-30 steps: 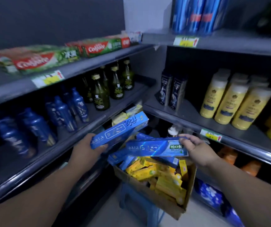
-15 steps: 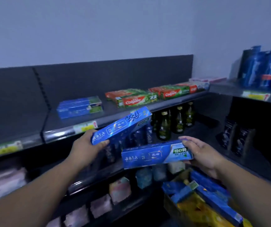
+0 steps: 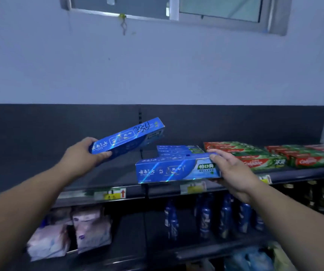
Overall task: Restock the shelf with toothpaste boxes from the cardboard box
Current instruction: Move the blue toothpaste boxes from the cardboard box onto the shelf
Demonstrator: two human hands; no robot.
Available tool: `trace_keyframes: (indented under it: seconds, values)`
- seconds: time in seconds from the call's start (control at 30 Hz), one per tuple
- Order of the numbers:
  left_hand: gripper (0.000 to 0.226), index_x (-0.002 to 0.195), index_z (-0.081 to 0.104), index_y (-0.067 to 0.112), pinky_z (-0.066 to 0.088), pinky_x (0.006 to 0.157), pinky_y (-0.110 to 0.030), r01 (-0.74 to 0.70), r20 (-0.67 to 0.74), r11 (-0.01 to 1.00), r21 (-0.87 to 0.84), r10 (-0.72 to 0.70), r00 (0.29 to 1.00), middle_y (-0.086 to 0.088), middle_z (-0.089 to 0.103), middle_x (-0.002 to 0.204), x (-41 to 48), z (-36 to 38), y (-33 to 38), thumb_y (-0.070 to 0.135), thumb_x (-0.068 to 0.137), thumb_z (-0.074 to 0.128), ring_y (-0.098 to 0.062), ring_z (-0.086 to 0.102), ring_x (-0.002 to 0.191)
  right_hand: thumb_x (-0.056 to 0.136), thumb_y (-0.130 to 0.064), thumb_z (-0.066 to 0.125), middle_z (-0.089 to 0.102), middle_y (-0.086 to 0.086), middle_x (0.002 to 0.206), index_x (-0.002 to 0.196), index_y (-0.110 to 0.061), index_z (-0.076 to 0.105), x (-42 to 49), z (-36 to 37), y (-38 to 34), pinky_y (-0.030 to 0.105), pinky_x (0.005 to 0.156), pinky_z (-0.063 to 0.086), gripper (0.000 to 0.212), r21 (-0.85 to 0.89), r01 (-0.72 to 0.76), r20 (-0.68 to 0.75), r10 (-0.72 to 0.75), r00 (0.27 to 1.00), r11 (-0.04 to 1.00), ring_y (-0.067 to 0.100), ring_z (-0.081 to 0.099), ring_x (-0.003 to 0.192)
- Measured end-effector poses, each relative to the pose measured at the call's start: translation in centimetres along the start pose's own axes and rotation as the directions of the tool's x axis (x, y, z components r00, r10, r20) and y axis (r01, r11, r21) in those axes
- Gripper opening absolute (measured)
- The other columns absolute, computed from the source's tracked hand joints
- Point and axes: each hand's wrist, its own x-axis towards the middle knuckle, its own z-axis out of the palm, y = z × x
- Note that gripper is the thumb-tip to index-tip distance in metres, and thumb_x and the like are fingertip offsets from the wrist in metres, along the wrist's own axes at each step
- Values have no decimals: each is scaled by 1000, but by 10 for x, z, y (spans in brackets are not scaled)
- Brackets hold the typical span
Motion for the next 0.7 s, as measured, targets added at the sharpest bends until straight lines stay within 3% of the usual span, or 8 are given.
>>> trace_keyframes:
  seconds: [0.07, 0.17, 0.2, 0.23, 0.3, 0.43, 0.57, 0.7]
  values:
    - [35, 101, 61, 24, 49, 79, -33, 31, 8, 999, 40, -31, 999, -1, 68, 94, 16, -14, -23, 40, 75, 78, -23, 64, 86, 96, -27, 57, 59, 33, 115, 104, -29, 68, 18, 33, 2, 33, 80, 43, 13, -42, -3, 34, 4, 999, 999, 34, 62, 99]
    - [35, 101, 60, 22, 44, 74, -30, 63, 22, 994, 84, -65, 998, -2, 67, 95, 36, -26, -50, 39, 75, 78, -22, 62, 86, 96, -25, 58, 52, 33, 126, 107, -25, 67, 40, 78, 9, 32, 86, 46, 14, -68, -12, 65, 16, 998, 998, 41, 49, 125]
    - [34, 99, 60, 22, 43, 73, -29, 66, 25, 993, 95, -68, 997, -2, 67, 94, 42, -30, -58, 39, 76, 78, -21, 62, 85, 96, -23, 59, 60, 31, 115, 105, -24, 67, 46, 91, 11, 29, 82, 45, 13, -65, -5, 75, 10, 997, 998, 24, 55, 98]
    - [33, 98, 60, 23, 43, 73, -29, 67, 28, 992, 110, -70, 997, -2, 67, 94, 49, -33, -66, 39, 76, 78, -21, 62, 84, 95, -23, 59, 62, 22, 101, 103, -24, 67, 53, 104, 15, 26, 75, 43, 11, -71, 6, 92, 1, 996, 997, 12, 38, 92]
    - [33, 98, 60, 22, 44, 74, -29, 66, 36, 988, 140, -72, 997, -2, 66, 93, 61, -40, -78, 39, 76, 78, -21, 61, 84, 93, -28, 61, 56, 7, 94, 102, -29, 68, 67, 125, 23, 24, 73, 44, 11, -123, 11, 124, 4, 992, 992, 15, 49, 86]
    - [34, 98, 60, 21, 49, 80, -31, 75, 80, 987, 144, -87, 993, -2, 67, 93, 85, -49, -97, 41, 76, 78, -21, 63, 85, 96, -33, 56, 61, 0, 113, 119, -30, 60, 81, 155, 27, 18, 72, 51, 23, -220, -43, 254, 100, 962, 975, 4, 60, 92]
    - [28, 93, 62, 20, 50, 67, -27, 85, 177, 992, 88, -100, 979, -2, 68, 88, 99, -47, -108, 36, 76, 78, -17, 63, 75, 98, -36, 51, 57, 7, 131, 132, -32, 49, 88, 170, 30, 14, 87, 41, 33, -452, 45, 322, 116, 940, 891, 7, 52, 123]
    - [28, 92, 64, 22, 56, 77, -34, 98, 234, 994, 51, -107, 966, -1, 69, 89, 116, -43, -120, 37, 74, 80, -19, 66, 81, 99, -40, 50, 56, -5, 134, 132, -37, 47, 96, 173, 32, 16, 95, 36, 34, -550, 58, 347, 165, 923, 833, 4, 51, 121]
